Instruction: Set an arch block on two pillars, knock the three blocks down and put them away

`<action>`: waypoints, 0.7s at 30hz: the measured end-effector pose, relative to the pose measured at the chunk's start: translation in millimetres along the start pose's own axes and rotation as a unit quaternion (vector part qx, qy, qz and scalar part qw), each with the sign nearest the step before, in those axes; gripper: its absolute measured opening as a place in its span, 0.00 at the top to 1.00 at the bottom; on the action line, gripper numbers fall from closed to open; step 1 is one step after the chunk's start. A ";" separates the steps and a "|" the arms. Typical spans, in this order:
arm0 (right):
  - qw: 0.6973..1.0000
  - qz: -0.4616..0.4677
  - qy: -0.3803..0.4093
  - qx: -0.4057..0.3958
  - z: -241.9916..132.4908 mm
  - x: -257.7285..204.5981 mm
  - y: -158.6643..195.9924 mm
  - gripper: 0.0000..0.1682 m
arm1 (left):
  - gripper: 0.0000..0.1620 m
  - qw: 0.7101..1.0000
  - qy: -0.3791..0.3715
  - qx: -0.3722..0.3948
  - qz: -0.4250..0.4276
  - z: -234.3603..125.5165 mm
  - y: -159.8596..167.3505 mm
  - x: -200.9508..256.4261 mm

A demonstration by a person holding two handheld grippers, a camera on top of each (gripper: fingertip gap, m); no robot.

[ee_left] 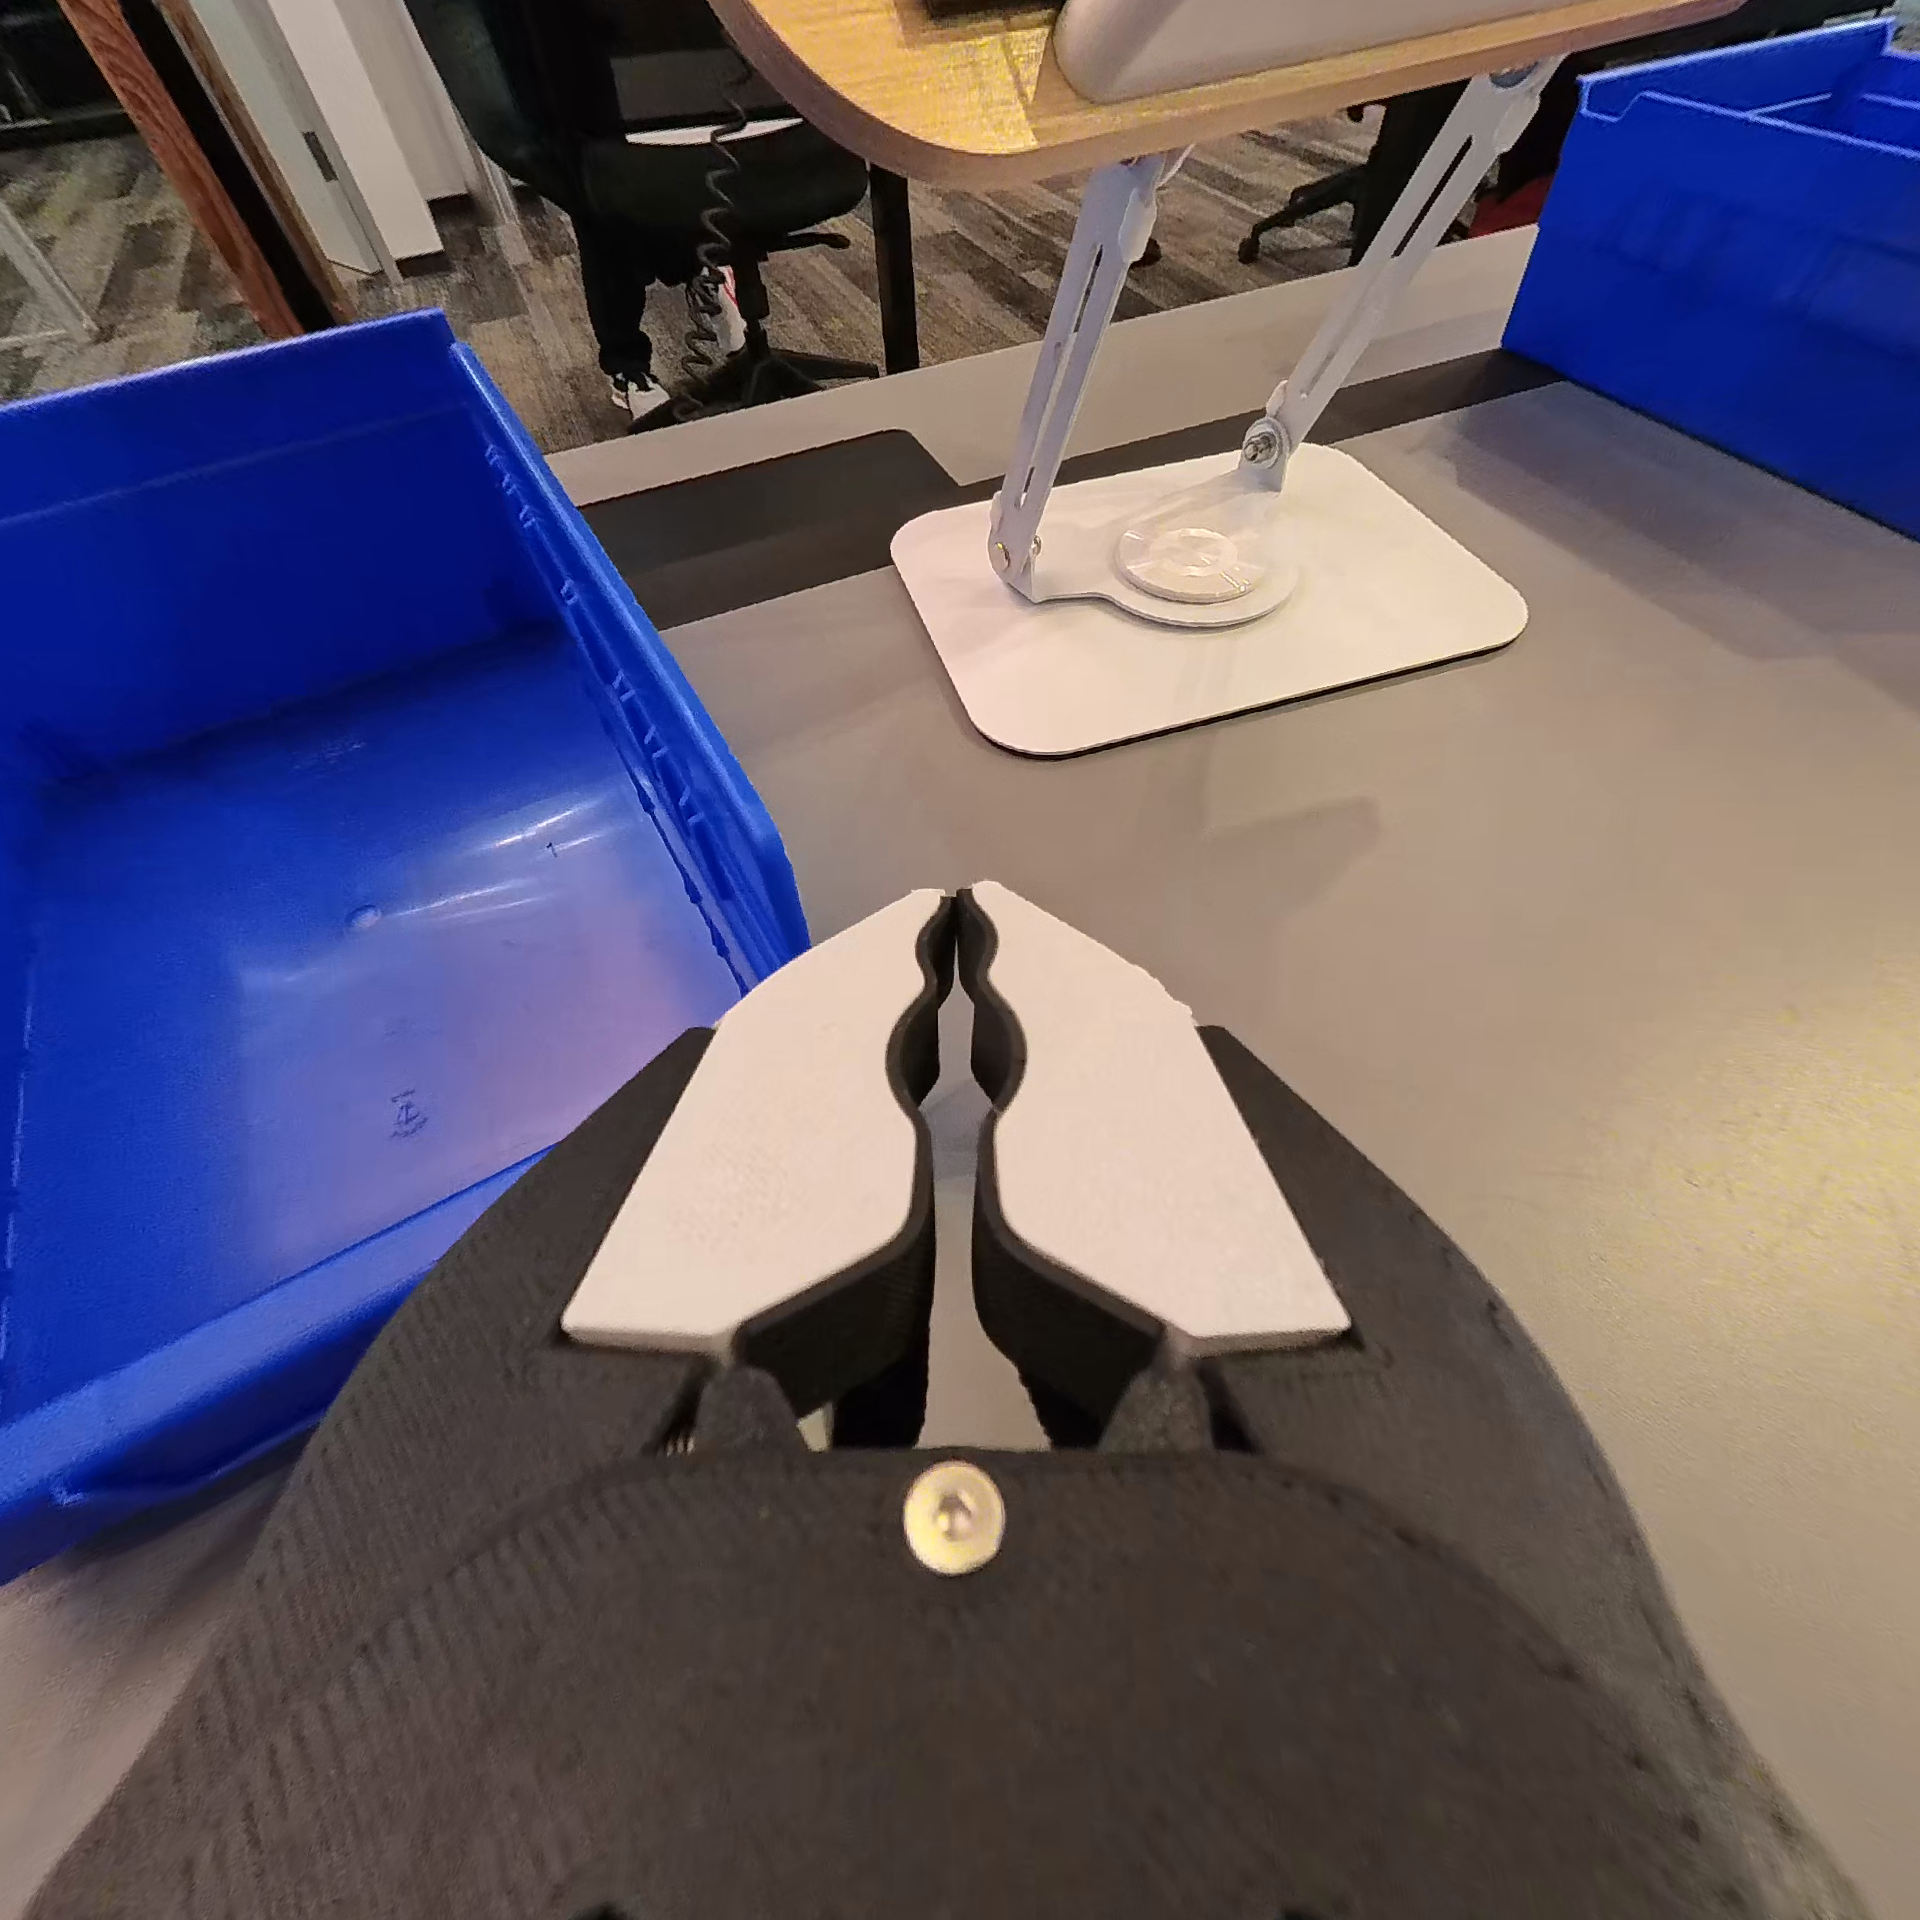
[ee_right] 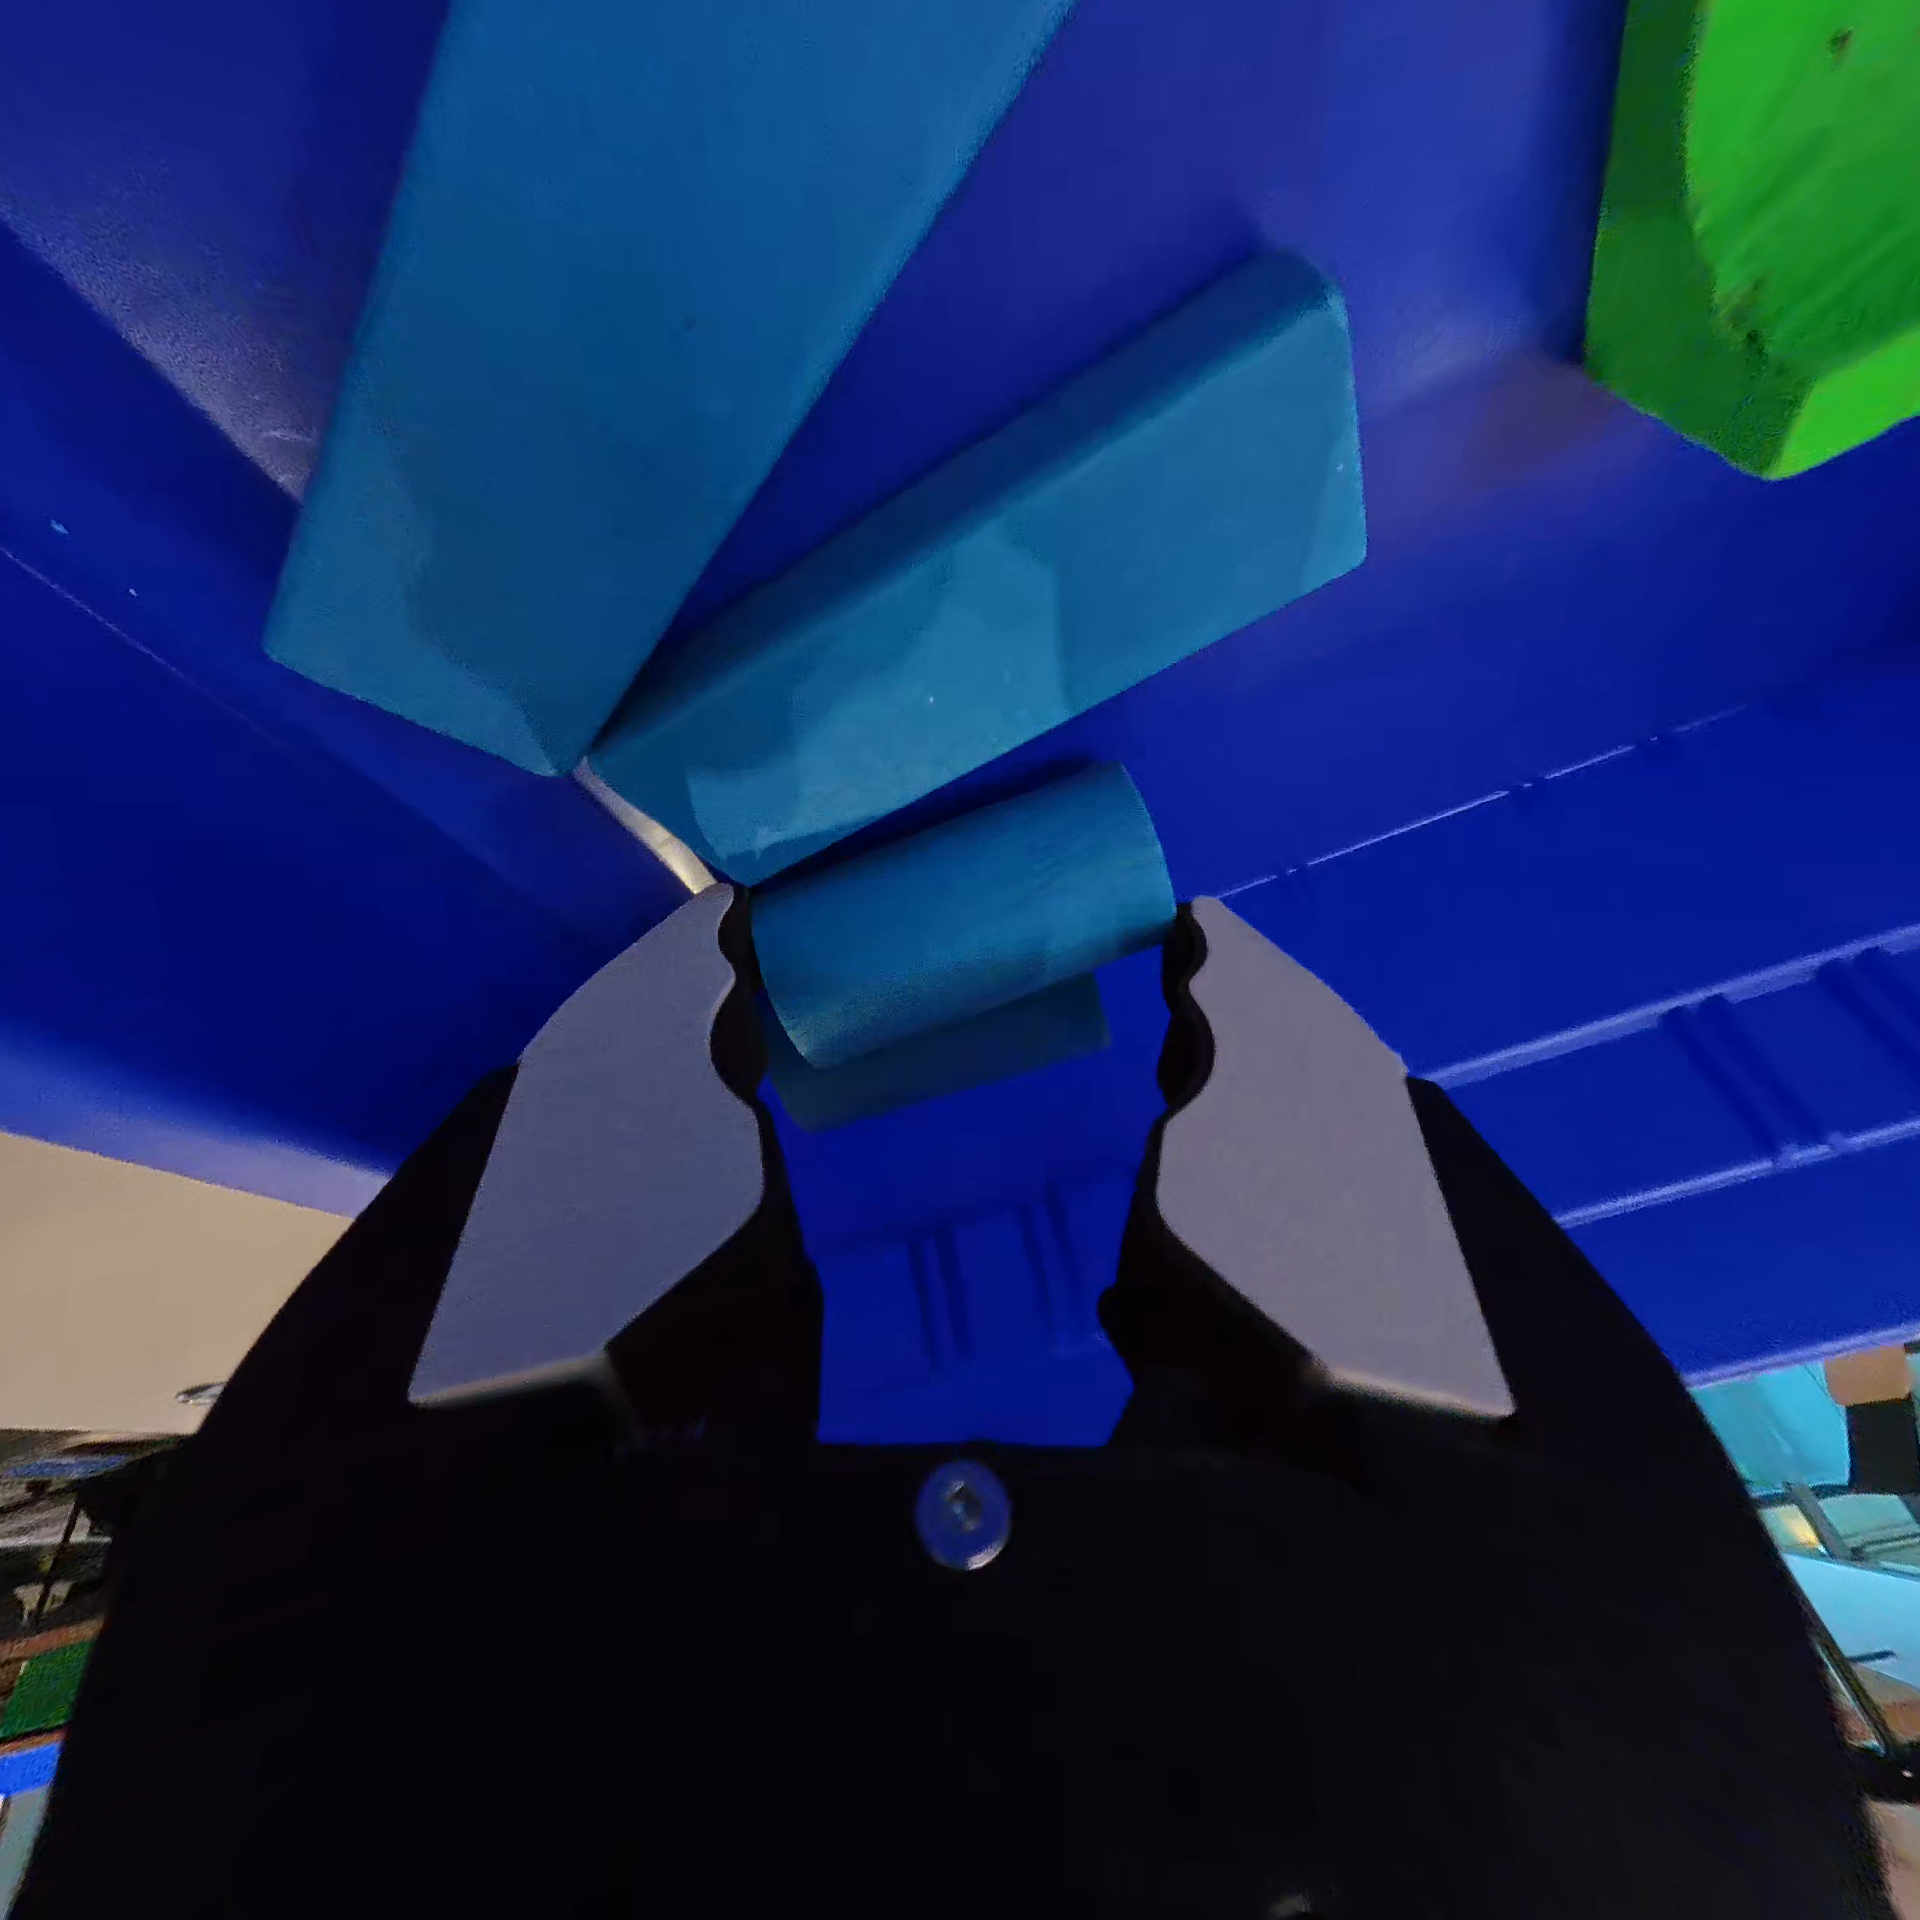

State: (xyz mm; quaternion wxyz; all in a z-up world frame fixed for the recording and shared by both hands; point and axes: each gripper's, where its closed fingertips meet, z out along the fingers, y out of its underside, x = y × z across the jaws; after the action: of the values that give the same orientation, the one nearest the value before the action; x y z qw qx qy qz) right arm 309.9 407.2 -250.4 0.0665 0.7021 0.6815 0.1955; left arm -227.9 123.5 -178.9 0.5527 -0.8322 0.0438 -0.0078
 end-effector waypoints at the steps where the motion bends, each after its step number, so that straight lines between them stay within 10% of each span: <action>1: 1.000 -0.001 -0.002 -0.001 -0.6 0.5 -0.1 0.55 | 1.00 1.000 0.001 -0.001 0.000 0.3 0.2 0.4; 12: 1.000 0.010 0.001 -0.004 -9.7 -0.6 3.4 0.51 | 1.00 1.000 -0.001 -0.002 0.002 0.2 0.3 -0.1; 18: 0.987 0.050 0.131 0.078 -96.4 -7.2 -0.6 0.49 | 1.00 1.000 -0.012 0.013 -0.003 -6.1 -6.2 -6.6; 21: 0.968 -0.002 0.157 0.198 -146.9 -57.0 -61.2 0.49 | 1.00 1.000 -0.017 0.022 -0.007 -10.3 -10.3 -10.7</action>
State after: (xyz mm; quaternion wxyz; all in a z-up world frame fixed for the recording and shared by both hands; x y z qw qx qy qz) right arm 199.6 329.6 -148.5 -0.1808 0.6602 0.7102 0.1646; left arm -238.5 118.9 -165.0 0.5714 -0.8202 0.0284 0.0021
